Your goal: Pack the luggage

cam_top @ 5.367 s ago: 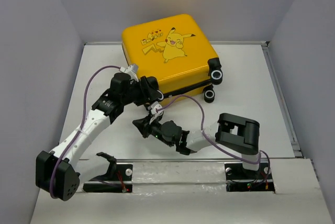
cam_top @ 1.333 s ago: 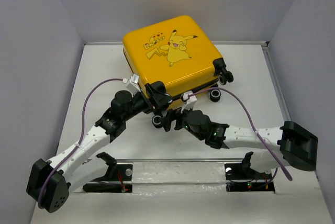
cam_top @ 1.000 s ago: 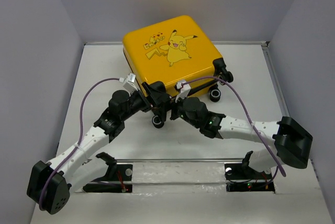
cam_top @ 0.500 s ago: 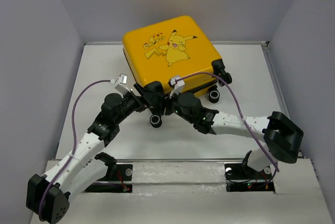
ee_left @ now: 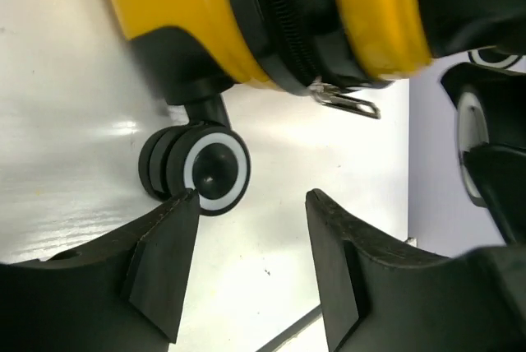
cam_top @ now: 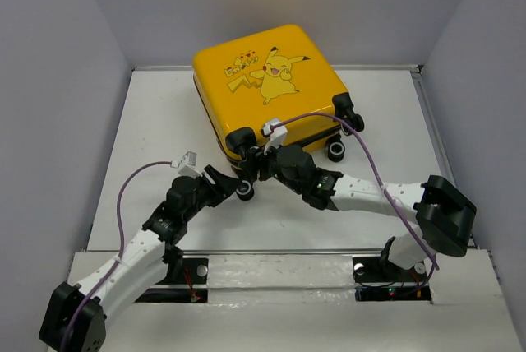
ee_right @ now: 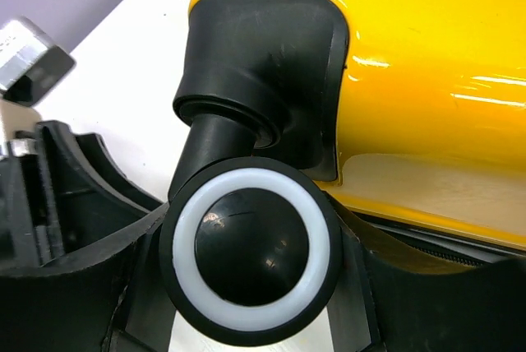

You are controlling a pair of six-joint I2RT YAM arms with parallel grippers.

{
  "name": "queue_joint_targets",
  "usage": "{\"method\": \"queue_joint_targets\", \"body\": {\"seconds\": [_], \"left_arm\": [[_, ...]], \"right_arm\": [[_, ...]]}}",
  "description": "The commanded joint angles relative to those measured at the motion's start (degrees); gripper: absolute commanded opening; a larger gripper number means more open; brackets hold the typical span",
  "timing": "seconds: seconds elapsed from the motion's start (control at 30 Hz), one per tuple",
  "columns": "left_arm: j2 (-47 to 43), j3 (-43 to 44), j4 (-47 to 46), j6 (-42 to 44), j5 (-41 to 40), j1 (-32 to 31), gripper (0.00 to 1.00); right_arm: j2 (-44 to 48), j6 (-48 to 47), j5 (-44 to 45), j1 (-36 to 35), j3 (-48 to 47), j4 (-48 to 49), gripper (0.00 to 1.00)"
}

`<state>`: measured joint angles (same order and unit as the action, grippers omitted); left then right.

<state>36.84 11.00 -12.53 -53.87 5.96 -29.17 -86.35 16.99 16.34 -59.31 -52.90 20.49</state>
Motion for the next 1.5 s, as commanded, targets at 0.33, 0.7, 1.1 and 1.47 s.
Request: {"method": "queue_joint_targets", "body": {"seconds": [0.33, 0.7, 1.1, 1.47], "left_arm": [[11.67, -0.02, -25.86, -8.61, 0.56, -2.47, 0.63], [13.69, 1.47, -28.77, -12.14, -5.34, -2.82, 0.64], [20.55, 3.67, -32.2, -13.63, -5.34, -2.82, 0.33], [20.38, 3.59, -32.38, -13.64, -9.56, -2.82, 0.06]], "right_arm": [[0.74, 0.5, 1.68, 0.86, -2.38, 5.26, 0.07], [0.56, 1.64, 0.01, 0.86, -1.41, 6.4, 0.07], [0.92, 1.73, -0.17, 0.86, -0.88, 6.49, 0.07], [0.83, 2.87, 0.18, 0.86, 0.52, 7.28, 0.07]]}}
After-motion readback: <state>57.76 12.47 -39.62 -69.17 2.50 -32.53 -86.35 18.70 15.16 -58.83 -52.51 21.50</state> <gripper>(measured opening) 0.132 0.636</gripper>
